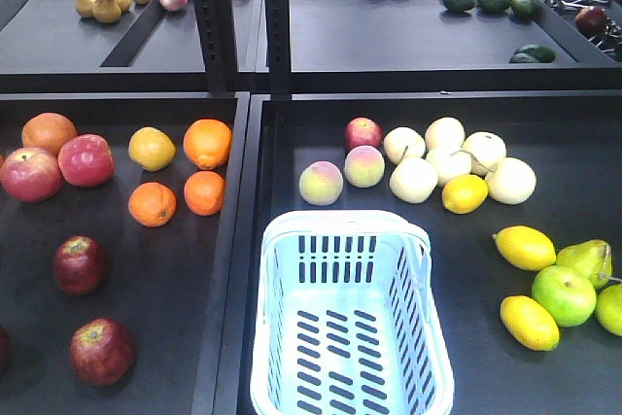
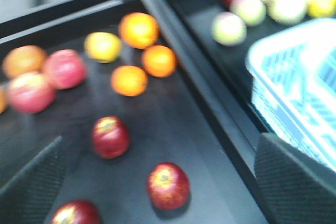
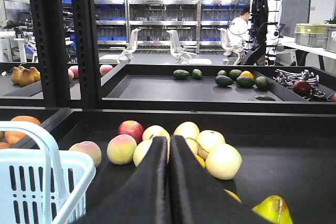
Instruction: Pick three apples into basket with both arms
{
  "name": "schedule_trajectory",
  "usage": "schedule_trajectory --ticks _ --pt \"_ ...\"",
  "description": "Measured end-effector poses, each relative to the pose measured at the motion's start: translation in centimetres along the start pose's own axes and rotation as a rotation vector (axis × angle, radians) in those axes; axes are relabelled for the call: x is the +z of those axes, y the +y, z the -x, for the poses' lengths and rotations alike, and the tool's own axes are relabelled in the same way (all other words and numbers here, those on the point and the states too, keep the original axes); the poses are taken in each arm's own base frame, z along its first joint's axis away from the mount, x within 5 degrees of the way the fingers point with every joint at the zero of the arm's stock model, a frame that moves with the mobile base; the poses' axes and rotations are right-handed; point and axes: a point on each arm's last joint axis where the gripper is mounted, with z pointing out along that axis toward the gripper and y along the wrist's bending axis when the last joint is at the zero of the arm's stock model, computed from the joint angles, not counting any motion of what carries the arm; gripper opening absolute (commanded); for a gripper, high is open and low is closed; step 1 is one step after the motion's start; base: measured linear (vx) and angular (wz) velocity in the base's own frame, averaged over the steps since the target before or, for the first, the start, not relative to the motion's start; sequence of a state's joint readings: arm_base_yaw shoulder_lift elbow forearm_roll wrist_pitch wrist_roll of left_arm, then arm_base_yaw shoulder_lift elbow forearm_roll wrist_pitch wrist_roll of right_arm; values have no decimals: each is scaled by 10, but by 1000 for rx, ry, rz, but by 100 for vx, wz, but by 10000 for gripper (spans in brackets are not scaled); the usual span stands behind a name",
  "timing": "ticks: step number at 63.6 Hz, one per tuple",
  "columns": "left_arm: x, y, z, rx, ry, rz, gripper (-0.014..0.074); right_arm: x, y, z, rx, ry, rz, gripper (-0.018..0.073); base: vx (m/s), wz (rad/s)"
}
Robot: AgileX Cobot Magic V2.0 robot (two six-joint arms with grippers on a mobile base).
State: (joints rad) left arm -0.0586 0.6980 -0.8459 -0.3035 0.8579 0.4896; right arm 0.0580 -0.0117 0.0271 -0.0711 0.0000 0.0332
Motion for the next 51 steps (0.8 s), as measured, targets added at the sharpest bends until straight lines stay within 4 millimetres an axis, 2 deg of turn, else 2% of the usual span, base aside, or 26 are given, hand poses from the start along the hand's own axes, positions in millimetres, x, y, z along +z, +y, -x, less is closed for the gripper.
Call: schedule_trajectory --ticks 22,32,44,51 --pt "72 -8 17 282 26 -173 685 0 0 0 0 0 0 -8 0 0" --pt "99 -24 27 407 20 -237 685 0 0 0 0 0 0 -8 0 0" --pt "126 -47 57 569 9 -294 681 0 0 0 0 0 0 -8 0 0" --pt "145 -65 67 668 23 -329 681 0 0 0 0 0 0 -8 0 0"
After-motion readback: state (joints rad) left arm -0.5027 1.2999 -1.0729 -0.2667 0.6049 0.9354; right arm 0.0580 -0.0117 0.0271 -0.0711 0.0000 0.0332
